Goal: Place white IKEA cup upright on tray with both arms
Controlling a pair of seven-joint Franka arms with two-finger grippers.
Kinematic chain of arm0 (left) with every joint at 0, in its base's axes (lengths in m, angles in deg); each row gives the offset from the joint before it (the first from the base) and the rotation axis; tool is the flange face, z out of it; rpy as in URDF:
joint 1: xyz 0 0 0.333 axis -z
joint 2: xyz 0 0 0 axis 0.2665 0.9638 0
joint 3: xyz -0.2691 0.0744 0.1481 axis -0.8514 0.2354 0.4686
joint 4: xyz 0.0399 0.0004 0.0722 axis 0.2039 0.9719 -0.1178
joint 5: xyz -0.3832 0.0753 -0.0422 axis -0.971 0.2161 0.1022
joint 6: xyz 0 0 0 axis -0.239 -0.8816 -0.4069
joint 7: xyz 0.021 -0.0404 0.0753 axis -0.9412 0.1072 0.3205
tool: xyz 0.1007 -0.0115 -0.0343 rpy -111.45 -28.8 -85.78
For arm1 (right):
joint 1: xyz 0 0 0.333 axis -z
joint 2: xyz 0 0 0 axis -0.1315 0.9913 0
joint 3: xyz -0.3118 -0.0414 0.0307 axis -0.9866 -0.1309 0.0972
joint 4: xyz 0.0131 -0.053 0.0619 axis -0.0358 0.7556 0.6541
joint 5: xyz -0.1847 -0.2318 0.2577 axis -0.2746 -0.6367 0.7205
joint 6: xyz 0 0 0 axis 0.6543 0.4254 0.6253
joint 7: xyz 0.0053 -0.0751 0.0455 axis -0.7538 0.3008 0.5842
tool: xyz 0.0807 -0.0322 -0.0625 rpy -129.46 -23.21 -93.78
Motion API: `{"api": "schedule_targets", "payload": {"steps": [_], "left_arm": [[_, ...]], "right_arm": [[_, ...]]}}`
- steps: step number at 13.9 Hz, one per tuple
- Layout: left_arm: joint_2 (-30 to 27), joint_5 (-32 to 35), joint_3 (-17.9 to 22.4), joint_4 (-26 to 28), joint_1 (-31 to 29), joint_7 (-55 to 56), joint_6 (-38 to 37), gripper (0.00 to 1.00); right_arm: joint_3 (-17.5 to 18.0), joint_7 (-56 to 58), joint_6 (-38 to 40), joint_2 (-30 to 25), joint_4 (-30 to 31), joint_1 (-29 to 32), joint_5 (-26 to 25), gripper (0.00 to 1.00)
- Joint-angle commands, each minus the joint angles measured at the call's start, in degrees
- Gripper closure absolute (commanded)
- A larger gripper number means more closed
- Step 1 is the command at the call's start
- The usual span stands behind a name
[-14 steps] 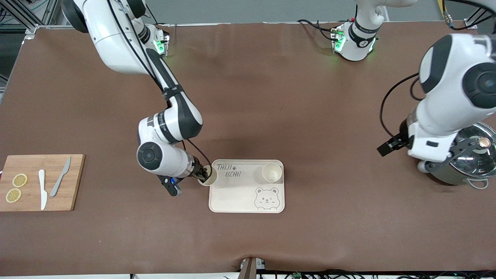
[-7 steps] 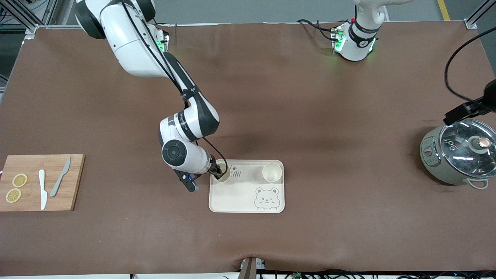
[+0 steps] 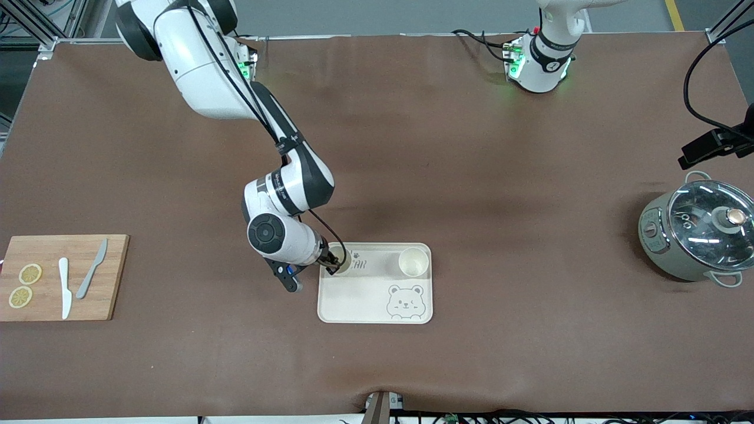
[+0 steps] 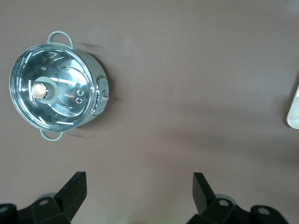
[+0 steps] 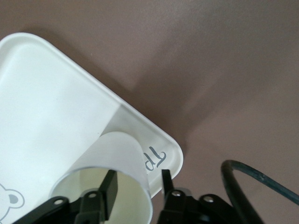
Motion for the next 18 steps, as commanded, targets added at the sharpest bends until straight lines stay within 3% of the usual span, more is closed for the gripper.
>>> {"api": "schedule_targets", "payload": {"steps": [1,4,8,10,13,15,18], "left_arm": [[-1.38,-0.80,-2.53,0.79,-0.09,-0.22,-0.86,0.00],[-3.32,-0.72,-2.62,0.79,-0.09,-0.66,-2.09,0.00],[-3.41,0.07,-3.68,0.88,-0.09,-0.40,-3.94,0.00],[-4.54,-0.45,-3.24,1.32,0.60,-0.40,-4.03,0.00],[-6.64,-0.80,0.52,4.91,5.60,-0.40,-3.42,0.00],[-8.32,-1.85,3.70,7.72,8.95,-0.40,-2.01,0.00],[-10.61,-2.30,4.49,12.29,10.62,0.39,2.11,0.00]], "right_arm": [[-0.11,-0.43,1.62,0.07,-1.72,0.44,0.56,0.00],[-0.55,0.01,6.52,-1.34,-2.77,0.52,0.47,0.00],[-0.90,0.27,20.13,-1.61,-13.12,4.90,0.64,0.00],[-0.90,0.36,24.54,-3.35,-15.34,6.76,0.65,0.00],[-1.16,7.36,30.87,-11.50,-14.21,9.74,0.38,0.00],[-1.16,10.37,32.29,-17.14,-10.44,12.20,0.29,0.00],[-1.16,19.31,32.21,-26.10,-1.67,14.67,-2.33,0.00]]}}
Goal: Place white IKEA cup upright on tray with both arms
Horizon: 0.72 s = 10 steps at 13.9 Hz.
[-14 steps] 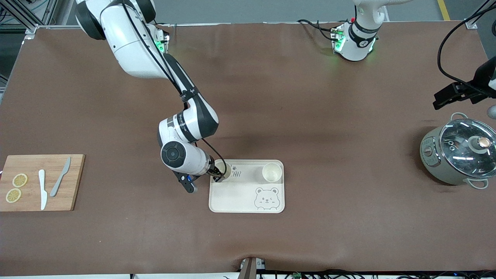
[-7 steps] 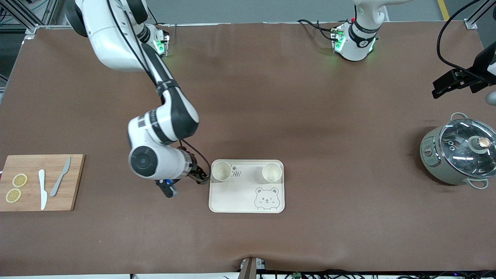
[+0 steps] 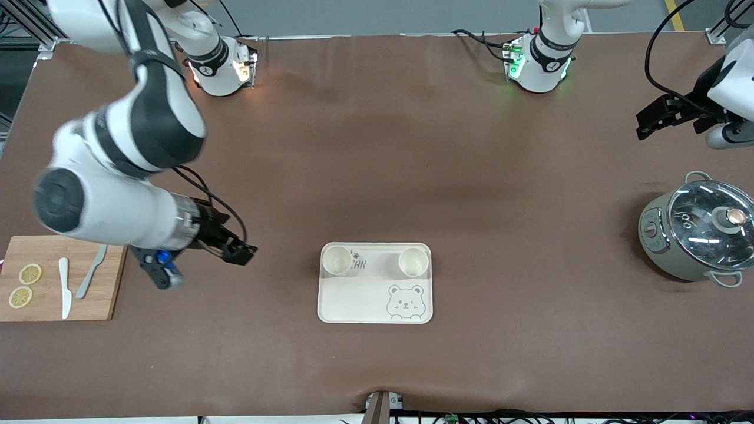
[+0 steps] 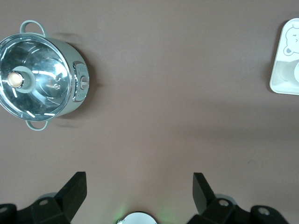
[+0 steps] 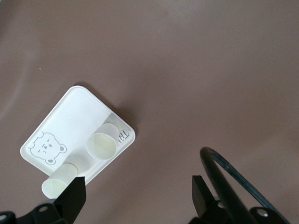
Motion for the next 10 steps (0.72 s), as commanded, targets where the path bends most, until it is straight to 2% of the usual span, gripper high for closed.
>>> {"api": "schedule_targets", "payload": {"steps": [1,3,6,8,10], "left_arm": [[-3.48,-1.31,1.27,5.33,1.74,0.44,3.49,0.00],[-3.48,-1.75,1.27,5.68,1.74,0.44,3.76,0.00],[-3.21,-2.01,1.18,6.03,1.13,0.35,3.85,0.00],[-3.39,-2.01,1.18,6.03,0.95,-0.26,3.85,0.00],[-3.65,-2.01,1.18,6.30,0.95,-0.26,3.85,0.00]], "right_arm": [[0.66,7.90,-1.80,-10.09,12.14,1.50,-4.05,0.00],[0.66,11.33,-1.63,-13.26,13.48,1.94,-9.23,0.00],[0.66,21.68,-1.97,-18.97,18.38,5.88,-10.31,0.00],[0.66,31.87,-1.98,-22.14,20.50,7.47,-13.72,0.00],[0.66,36.82,-1.28,-24.61,20.95,8.96,-16.02,0.00]]}}
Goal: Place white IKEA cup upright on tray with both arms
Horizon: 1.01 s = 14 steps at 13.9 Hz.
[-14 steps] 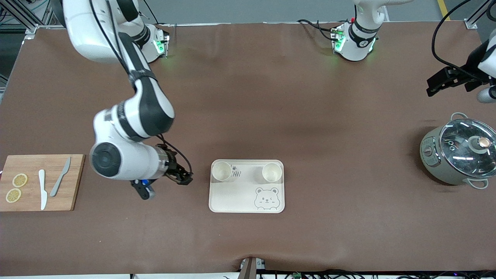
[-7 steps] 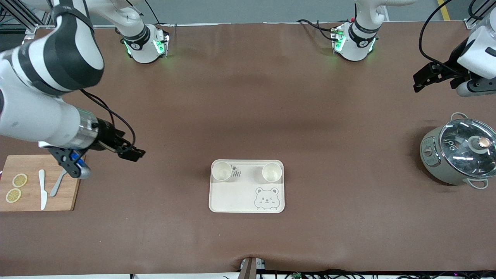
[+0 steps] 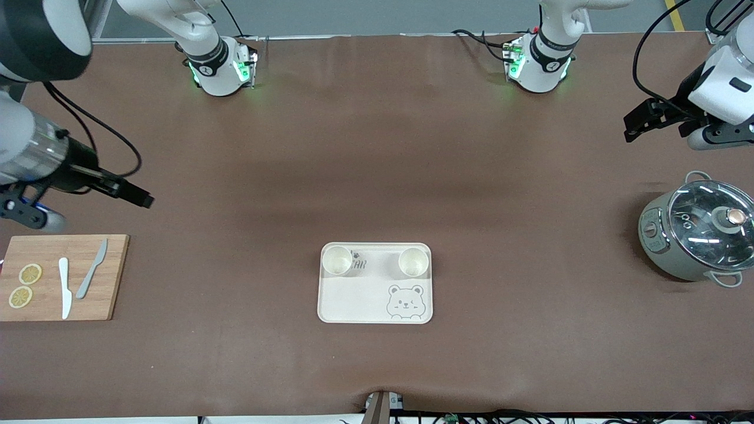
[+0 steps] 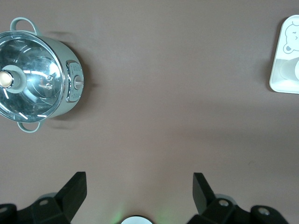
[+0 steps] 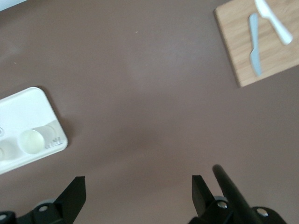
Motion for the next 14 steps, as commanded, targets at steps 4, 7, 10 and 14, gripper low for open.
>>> {"api": "schedule_targets", "payload": {"steps": [4,7,10,14], "left_arm": [[-2.31,-1.58,0.31,1.60,-0.73,-0.78,0.86,0.00],[-2.23,-1.58,0.31,1.42,-0.64,-0.78,0.86,0.00],[-1.96,-1.58,0.31,1.25,-0.73,-0.78,2.00,0.00],[-1.79,-1.85,0.39,1.25,-0.73,-0.52,2.44,0.00]], "right_arm": [[0.89,15.69,1.29,-11.36,7.02,6.49,-2.31,0.00],[0.89,19.02,1.29,-15.68,12.82,7.29,-2.40,0.00],[0.28,27.35,1.29,-16.66,14.86,10.62,-1.70,0.00],[0.45,30.73,1.82,-16.39,13.20,10.63,-2.48,0.00]]}}
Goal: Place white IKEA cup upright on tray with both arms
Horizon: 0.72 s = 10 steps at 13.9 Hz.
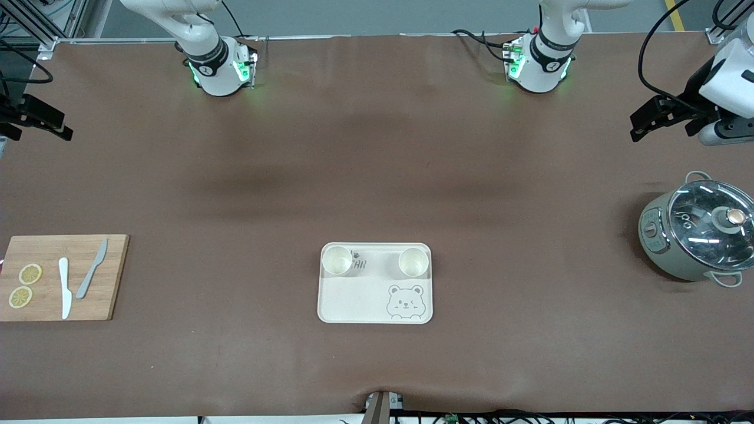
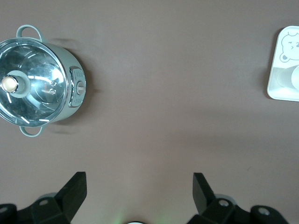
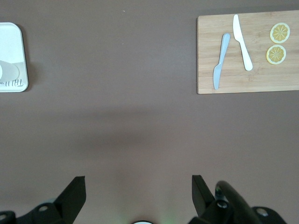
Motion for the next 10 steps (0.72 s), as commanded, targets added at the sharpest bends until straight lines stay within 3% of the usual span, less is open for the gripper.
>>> {"api": "schedule_targets", "payload": {"steps": [1,4,10], "left_arm": [[-0.99,-2.01,0.22,1.03,-0.38,-0.55,1.18,0.00],[-0.90,-2.01,0.22,1.03,-0.38,-0.64,1.18,0.00],[-0.55,-1.84,0.31,-0.29,-0.65,-0.90,0.92,0.00]], "right_arm": [[0.89,0.96,-0.38,-0.71,-1.60,0.61,-0.93,0.00],[0.89,0.79,2.68,3.24,-7.93,0.43,-1.20,0.00],[0.80,0.79,3.40,3.34,-7.59,0.61,-0.93,0.00]]}}
